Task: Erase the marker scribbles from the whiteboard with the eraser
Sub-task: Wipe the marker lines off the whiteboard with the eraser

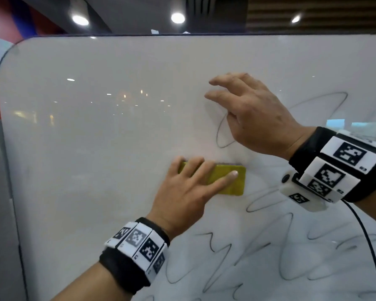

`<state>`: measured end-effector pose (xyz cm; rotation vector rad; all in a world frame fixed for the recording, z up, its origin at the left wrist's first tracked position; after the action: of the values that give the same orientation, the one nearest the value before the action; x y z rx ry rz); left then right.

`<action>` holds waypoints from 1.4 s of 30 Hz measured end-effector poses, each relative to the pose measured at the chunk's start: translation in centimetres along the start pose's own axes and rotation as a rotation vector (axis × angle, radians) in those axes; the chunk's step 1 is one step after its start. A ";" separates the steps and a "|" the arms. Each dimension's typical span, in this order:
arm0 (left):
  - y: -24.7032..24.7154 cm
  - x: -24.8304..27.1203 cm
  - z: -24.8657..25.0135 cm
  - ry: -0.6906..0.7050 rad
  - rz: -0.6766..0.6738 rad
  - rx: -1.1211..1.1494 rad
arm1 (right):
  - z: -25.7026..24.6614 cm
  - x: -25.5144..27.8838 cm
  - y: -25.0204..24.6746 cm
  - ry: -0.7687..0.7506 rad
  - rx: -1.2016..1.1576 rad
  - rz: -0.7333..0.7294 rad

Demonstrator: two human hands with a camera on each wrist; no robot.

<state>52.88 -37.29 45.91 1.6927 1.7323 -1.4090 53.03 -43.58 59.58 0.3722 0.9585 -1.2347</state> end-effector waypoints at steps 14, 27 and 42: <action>-3.9 -4.8 -4.2 -0.109 0.190 -0.065 | 5.1 0.5 -0.9 0.114 0.130 -0.025; -6.4 -7.8 -8.2 -0.353 0.325 -0.034 | 9.1 3.4 -0.4 0.155 0.207 -0.101; -6.0 -10.6 -7.1 -0.472 0.361 -0.016 | 11.9 5.3 -1.2 0.169 0.203 -0.162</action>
<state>52.76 -36.30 60.01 1.4221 1.1181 -1.4638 56.93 -55.66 62.60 0.5752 1.0250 -1.4720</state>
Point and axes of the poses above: each hand's wrist, its own x-axis away from the middle knuckle, its own y-axis out of the palm, z = x × y, the point moved 10 cm from there along -x, towards the middle knuckle, and after that the axes turned 11 degrees about x, right-handed, at the moved point
